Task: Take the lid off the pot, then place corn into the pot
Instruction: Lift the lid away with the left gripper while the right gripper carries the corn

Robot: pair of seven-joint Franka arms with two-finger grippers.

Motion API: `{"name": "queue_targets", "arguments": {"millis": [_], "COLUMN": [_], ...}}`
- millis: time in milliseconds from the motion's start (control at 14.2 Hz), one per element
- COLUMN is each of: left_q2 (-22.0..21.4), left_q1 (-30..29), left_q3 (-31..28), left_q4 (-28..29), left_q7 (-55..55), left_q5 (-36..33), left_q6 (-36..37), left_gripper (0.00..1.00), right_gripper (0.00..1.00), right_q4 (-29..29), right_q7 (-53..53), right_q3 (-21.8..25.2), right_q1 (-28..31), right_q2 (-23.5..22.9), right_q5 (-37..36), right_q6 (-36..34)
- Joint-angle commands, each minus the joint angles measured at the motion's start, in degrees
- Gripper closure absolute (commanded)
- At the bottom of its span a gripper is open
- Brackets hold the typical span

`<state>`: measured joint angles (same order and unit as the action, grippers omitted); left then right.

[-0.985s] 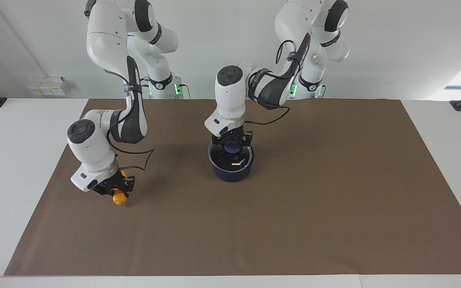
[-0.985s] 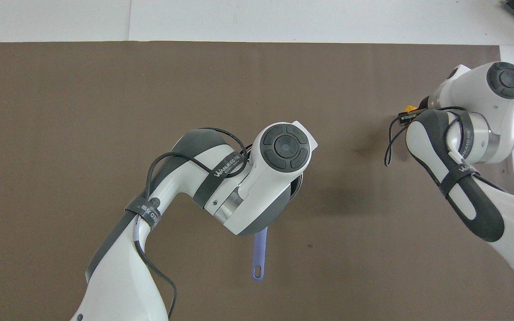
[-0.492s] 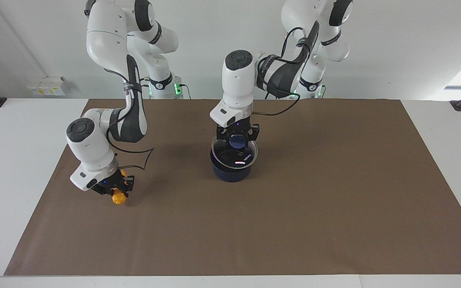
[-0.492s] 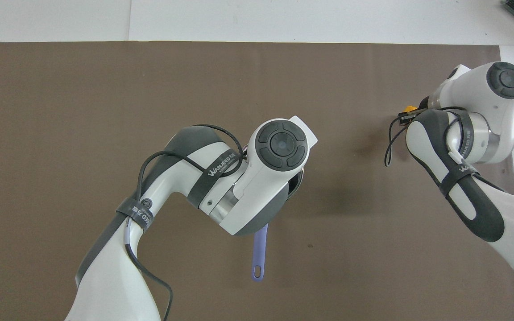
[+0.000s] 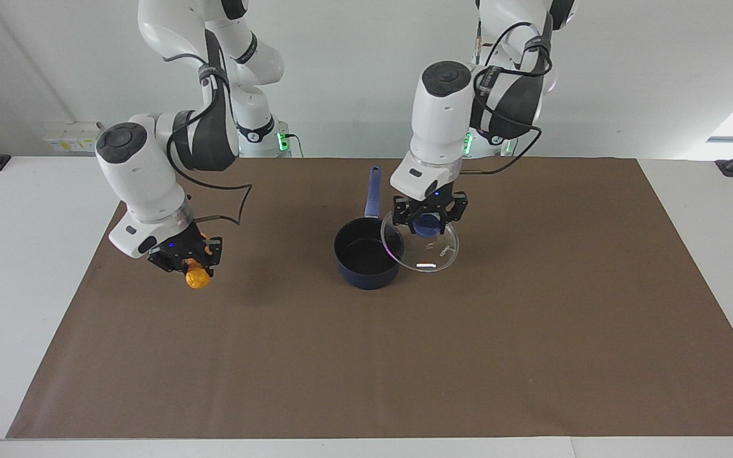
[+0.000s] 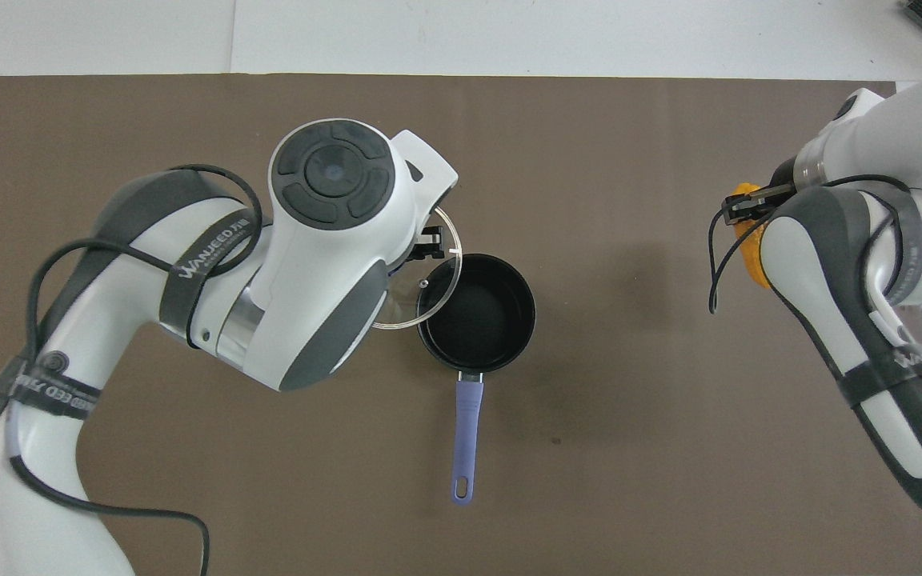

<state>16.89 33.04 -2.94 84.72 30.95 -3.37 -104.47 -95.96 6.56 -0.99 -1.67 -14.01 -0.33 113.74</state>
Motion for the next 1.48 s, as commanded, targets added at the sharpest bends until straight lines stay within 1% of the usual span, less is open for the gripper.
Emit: {"name": "queue_targets", "arguments": {"millis": [0,211,352,563,633,704,844,915,985,1126,1266,1407], "left_q2": [-2.6,-2.5,-3.2,-4.9,-6.2,-8.1,-12.2,-13.9,-14.6,-14.6,-14.7,-14.7], "left_q1": [-4.5,-8.2,-10.9,-15.4,-16.9,-18.3,-21.9,-24.3,-26.0,-28.7,-31.2,-33.8], "left_q3": [0.5,0.5,0.5,0.5,0.5,0.5,0.5,0.5,0.5,0.5,0.5,0.5], "left_q4": [2.5,3.1,4.7,9.0,11.7,15.6,24.2,27.7,29.6,31.3,34.4,36.5], "left_q7": [-5.0,-8.7,-11.3,-16.1,-16.6,-17.5,-21.8,-25.2,-28.5,-32.8,-36.2,-40.2], "left_q5": [-1.1,-1.1,-1.1,-1.1,-1.1,-1.1,-1.1,-1.1,-1.1,-1.1,-1.1,-1.1], "left_q6": [1.5,1.6,1.6,-0.3,-2.0,-4.7,-11.8,-14.5,-15.8,-17.2,-20.6,-23.4], "left_gripper": [1.00,1.00,1.00,1.00,1.00,1.00,1.00,1.00,1.00,1.00,1.00,1.00], "right_gripper": [1.00,1.00,1.00,1.00,1.00,1.00,1.00,1.00,1.00,1.00,1.00,1.00], "right_q4": [-1.2,-1.5,-1.3,-1.2,-1.0,-0.4,-0.2,-0.2,-0.1,1.2,2.3,2.3], "right_q7": [-4.9,-12.2,-15.2,-24.7,-27.7,-29.1,-31.0,-32.1,-32.9,-33.9,-34.5,-34.5], "right_q3": [-0.3,-0.2,-0.3,-0.3,-0.3,-0.2,-0.3,-0.3,-0.3,-0.3,-0.3,-0.3], "right_q1": [-2.9,-8.9,-12.5,-19.8,-22.5,-24.1,-25.0,-26.1,-27.0,-27.9,-29.0,-29.4], "right_q2": [1.2,1.8,1.8,0.8,0.0,-0.8,-1.9,-2.7,-3.6,-6.2,-9.3,-10.0], "right_q5": [0.2,0.0,0.1,0.1,-0.1,0.2,0.2,0.4,0.4,0.3,0.4,0.4], "right_q6": [-2.1,-2.9,-2.8,-1.8,-1.5,-1.1,1.3,1.7,1.8,3.3,5.3,6.0]}}
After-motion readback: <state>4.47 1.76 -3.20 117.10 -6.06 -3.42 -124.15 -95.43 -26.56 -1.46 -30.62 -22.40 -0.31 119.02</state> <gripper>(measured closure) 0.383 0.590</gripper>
